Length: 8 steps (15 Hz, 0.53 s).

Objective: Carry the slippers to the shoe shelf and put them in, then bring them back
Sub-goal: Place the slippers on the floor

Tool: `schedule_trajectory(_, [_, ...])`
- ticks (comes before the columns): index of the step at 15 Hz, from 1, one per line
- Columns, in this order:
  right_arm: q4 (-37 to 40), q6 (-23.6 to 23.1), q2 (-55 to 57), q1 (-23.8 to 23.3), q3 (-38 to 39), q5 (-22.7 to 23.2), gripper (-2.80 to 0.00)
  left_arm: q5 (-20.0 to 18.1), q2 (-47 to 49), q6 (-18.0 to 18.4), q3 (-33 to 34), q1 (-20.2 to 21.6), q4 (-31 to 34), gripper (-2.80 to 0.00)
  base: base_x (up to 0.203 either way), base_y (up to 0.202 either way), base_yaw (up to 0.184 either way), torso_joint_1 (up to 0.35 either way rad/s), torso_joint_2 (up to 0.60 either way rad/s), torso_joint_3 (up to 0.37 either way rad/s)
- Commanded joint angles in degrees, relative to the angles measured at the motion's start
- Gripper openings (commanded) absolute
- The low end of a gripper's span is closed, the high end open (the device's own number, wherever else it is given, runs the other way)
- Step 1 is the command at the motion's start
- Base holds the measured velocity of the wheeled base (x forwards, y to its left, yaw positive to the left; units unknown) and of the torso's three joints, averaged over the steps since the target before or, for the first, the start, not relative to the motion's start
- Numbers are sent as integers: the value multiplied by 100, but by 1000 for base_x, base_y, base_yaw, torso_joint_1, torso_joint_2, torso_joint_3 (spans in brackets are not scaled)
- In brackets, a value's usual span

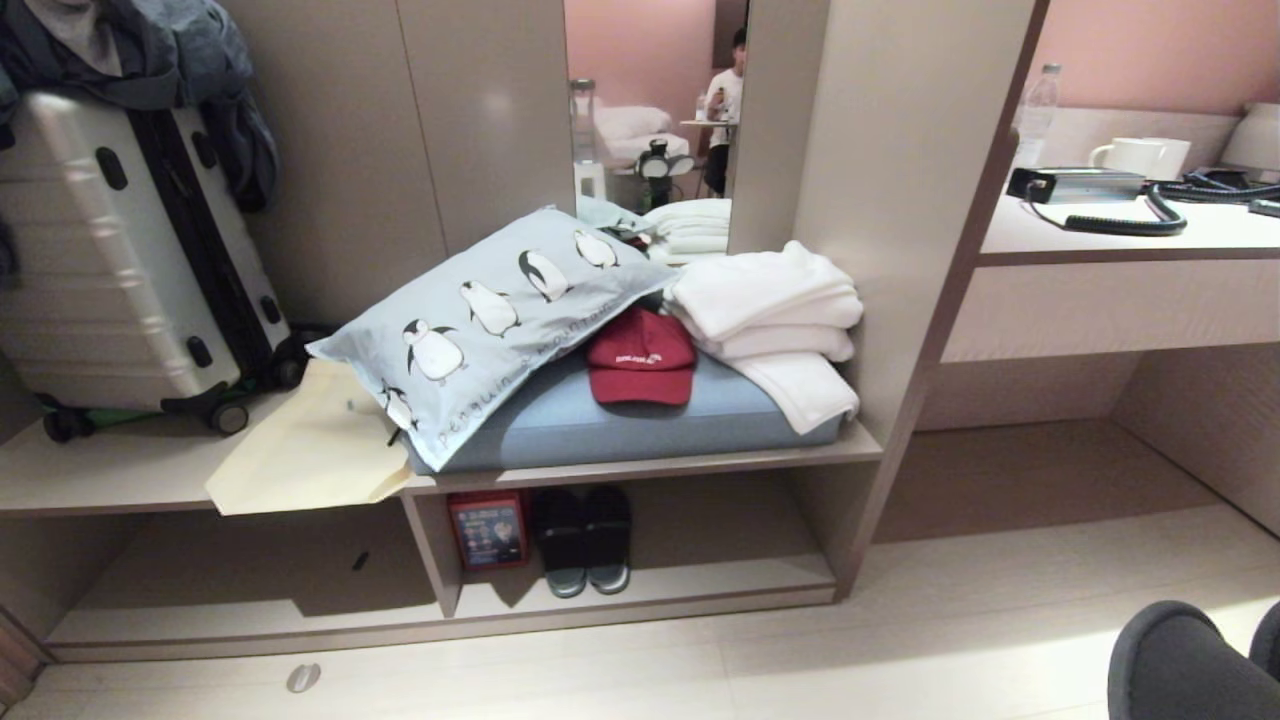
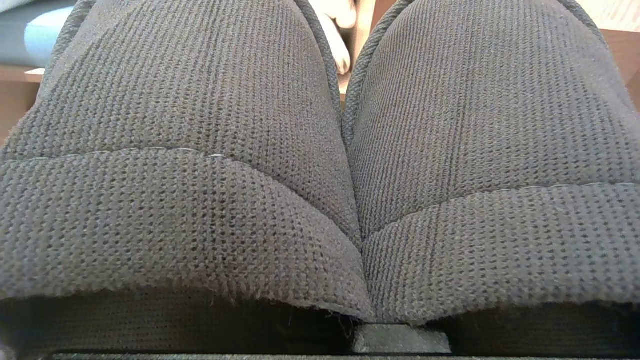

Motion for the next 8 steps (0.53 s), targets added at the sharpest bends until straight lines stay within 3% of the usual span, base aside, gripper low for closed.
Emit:
schedule_trajectory(1, [-3,-3,7,1,0,4,-280,-1,4,-2,9,-4,-1,-280,0,0,0,0,0,0])
schedule_trajectory(4, [3,-3,5,1,0,12,-280,-1,-4,7,9,-4,-1,-280,-1,-25,-1,1,-1,4])
schedule_trajectory(8, [-3,-3,7,1,0,13,-280,-1,-4,7,9,-4,-1,-280,0,-181,3,0,3,4])
